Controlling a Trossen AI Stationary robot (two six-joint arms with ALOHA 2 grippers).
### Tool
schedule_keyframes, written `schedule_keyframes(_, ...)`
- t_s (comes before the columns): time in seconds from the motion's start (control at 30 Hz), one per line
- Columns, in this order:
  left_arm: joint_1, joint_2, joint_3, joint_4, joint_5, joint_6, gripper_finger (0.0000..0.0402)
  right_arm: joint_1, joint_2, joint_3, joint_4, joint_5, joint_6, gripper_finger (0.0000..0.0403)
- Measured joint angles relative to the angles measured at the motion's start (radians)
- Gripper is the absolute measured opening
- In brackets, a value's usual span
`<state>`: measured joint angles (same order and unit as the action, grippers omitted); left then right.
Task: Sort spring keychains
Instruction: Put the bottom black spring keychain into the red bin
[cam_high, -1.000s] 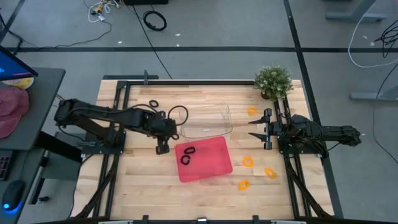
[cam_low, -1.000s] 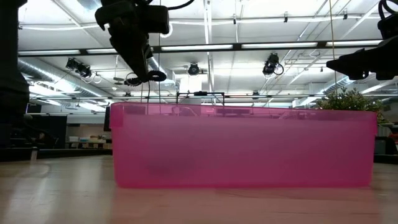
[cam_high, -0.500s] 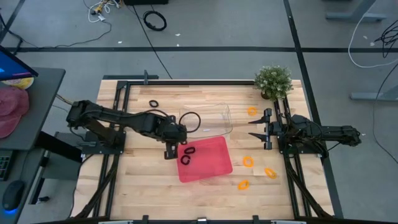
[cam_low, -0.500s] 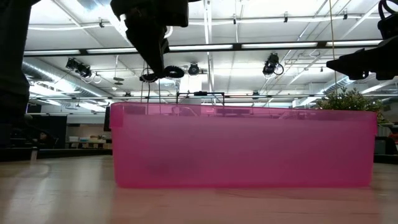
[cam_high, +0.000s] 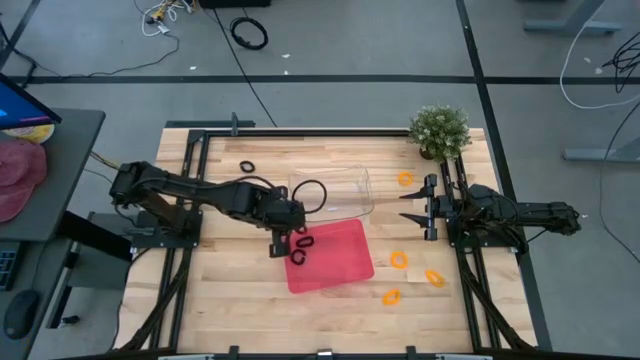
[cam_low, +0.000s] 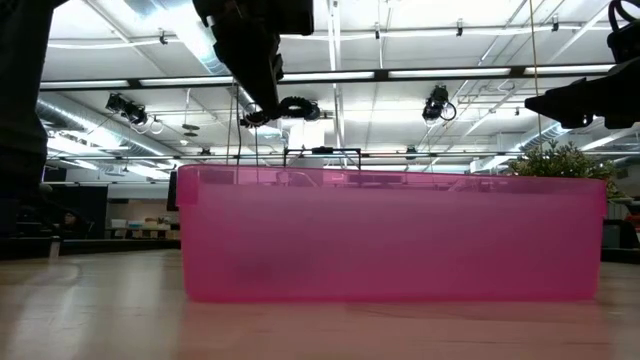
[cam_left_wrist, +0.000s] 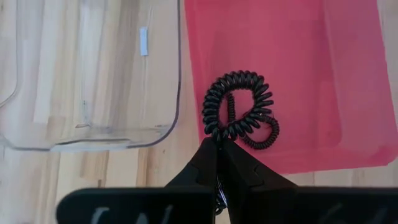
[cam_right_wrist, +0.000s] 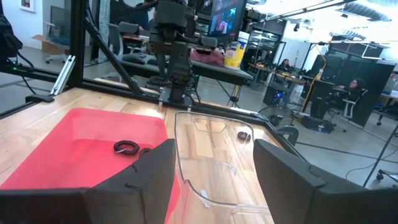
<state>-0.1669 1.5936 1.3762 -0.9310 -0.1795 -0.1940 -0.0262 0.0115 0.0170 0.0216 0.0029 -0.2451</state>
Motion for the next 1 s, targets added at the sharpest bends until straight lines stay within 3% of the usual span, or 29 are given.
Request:
schedule_keyframes(0.3, -0.013, 0.082, 0.002, 0.039, 0.009, 0.023, 0.0007, 0.000, 0.000, 0.000, 0.000, 0.000, 0.000, 0.0222)
schedule_keyframes(0.77, -0.076, 0.256, 0.243, -0.002, 0.010, 0.026, 0.0006, 0.000, 0.000, 0.000, 0.000, 0.000, 0.000, 0.0222)
schedule_keyframes(1.0, -0.066, 0.311, 0.277, -0.018, -0.002, 0.018, 0.0006, 0.000, 0.000, 0.000, 0.000, 0.000, 0.000, 0.0222)
